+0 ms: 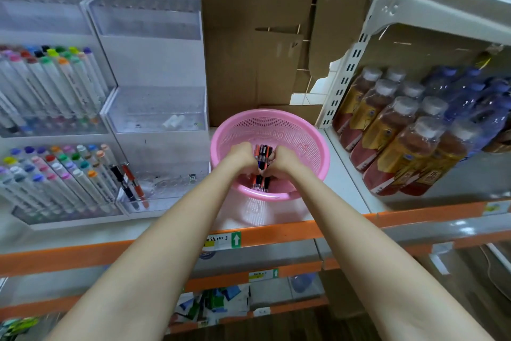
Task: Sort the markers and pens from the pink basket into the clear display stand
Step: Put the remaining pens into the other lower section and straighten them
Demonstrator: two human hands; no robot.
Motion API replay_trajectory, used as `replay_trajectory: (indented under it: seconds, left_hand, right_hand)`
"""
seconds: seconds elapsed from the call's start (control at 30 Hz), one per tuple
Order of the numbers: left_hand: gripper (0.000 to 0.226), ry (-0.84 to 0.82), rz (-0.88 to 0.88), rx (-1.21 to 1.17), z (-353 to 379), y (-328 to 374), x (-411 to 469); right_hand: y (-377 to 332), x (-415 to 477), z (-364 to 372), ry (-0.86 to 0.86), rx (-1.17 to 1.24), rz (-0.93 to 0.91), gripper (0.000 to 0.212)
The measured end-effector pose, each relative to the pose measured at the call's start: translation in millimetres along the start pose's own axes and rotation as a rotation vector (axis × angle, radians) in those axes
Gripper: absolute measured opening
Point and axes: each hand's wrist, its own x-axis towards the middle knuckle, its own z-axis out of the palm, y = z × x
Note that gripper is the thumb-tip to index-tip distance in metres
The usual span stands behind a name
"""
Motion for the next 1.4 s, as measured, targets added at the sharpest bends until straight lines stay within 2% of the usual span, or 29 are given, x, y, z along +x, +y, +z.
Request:
replay_trajectory:
  seconds: [0.07,0.17,0.27,0.37,0.5,0.6,0.8,1.0,1.23,1.3,1.4]
  left_hand:
    - [0.011,-0.001,-0.013,-0.064,-1,1,-1]
    - [0.009,0.051,-0.023,-0.169,-4,2,-4]
    - [0.013,0.018,0.004,-0.291,-10,3,-8]
    - [0.018,-0.012,0.024,-0.447,-16,2,-8]
    - [0.021,0.001,0.072,-0.6,-24,6,-19]
    - [0.032,0.031,0.095,-0.722,-31,7,-33]
    - [0.024,0.202,0.123,-0.884,-49,-5,-69]
    - [0.037,0.26,0.23,-0.774,-64,-33,-109]
    - [0.09,0.38,0.332,-0.697,-80,-65,-144]
    - [0.091,0.42,0.35,-0.696,-85,-73,-151]
    - [0.072,0.458,0.366,-0.686,-93,-82,-159]
  right_hand:
    - [1,0,0,0.011,0.055,0.029,0.037]
    - [3,-2,1,0.03,0.156,0.039,0.027]
    - [2,-5,1,0.059,0.283,0.01,0.069]
    - [0,-11,-5,0.119,0.385,-0.078,0.08]
    - [-7,-24,-18,0.183,0.479,-0.187,0.076]
    - [-17,-34,-27,0.242,0.469,-0.266,0.071]
    - [-42,-51,-32,0.366,0.476,-0.385,0.073]
    - [-72,-67,-17,0.379,0.481,-0.505,0.068]
    - [-104,-80,-1,0.411,0.473,-0.571,0.067]
    - [-114,-82,4,0.404,0.475,-0.576,0.067]
    - [-126,-84,12,0.386,0.492,-0.578,0.065]
